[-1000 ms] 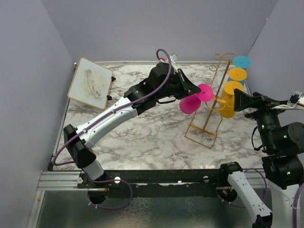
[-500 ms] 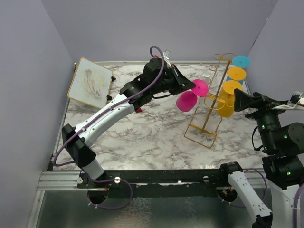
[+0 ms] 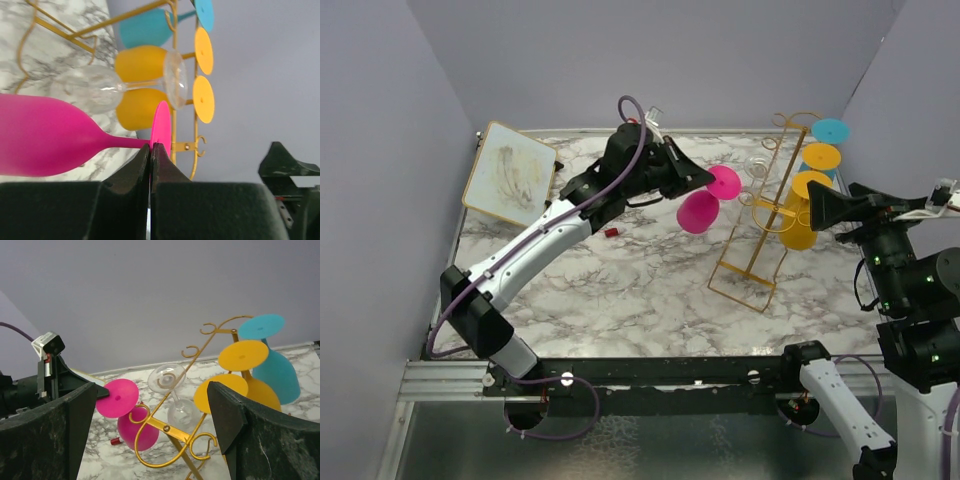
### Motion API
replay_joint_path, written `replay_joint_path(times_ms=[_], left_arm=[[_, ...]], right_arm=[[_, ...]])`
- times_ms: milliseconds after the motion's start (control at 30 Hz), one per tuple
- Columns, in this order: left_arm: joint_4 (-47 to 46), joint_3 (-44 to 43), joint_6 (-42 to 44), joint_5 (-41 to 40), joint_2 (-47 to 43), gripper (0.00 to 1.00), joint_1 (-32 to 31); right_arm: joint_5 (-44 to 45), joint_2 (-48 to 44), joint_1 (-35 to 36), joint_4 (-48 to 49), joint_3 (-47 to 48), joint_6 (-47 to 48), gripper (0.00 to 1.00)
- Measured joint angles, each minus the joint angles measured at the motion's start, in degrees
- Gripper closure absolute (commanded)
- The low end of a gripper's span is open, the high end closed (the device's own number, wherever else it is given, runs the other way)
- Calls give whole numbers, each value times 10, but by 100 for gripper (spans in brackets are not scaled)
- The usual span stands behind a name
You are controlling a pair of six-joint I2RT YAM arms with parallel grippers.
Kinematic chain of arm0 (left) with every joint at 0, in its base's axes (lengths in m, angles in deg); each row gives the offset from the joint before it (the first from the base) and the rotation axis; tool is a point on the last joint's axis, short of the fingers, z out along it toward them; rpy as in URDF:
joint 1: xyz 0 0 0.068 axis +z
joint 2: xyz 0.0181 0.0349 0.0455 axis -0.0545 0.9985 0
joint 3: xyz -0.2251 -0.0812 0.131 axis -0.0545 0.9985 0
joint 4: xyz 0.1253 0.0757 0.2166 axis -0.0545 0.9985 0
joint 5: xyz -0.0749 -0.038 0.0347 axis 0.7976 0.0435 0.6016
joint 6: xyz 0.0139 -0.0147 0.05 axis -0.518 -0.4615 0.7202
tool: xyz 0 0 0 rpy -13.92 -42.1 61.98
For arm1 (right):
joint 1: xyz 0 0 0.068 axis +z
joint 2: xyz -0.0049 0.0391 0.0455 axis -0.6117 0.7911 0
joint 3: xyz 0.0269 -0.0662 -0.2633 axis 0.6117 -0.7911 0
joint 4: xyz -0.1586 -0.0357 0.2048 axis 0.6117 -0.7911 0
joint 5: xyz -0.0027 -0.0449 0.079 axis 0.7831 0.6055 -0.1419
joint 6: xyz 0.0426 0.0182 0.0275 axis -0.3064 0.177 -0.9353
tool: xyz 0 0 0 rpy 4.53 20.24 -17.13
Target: Take the wine glass off the wine glass rack
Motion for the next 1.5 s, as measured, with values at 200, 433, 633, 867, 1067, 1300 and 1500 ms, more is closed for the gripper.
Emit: replay_joint_path(times_ms=[200, 433, 633, 867, 1067, 1300, 1500], left_arm=[[-23, 104, 67, -3, -91, 100, 66], [-102, 229, 290, -42, -280, 100, 90], [-186, 310, 460, -42, -405, 100, 88], [-247, 329, 508, -13, -419, 100, 88], [-273, 323, 498, 8, -394, 100, 88], [-288, 311, 458, 20, -375, 100, 88], [-311, 312, 413, 26, -375, 100, 88]], right_arm=[[-104, 47, 0, 2, 49, 41, 7], [-301, 125, 0, 34, 87, 57, 4], [-470, 225, 0, 101, 103, 14, 6], [-566, 306, 24, 198, 97, -60, 10], [-589, 395, 106, 221, 166, -82, 23], [-608, 447, 132, 271, 160, -124, 38], [-619, 459, 165, 343, 151, -163, 54]])
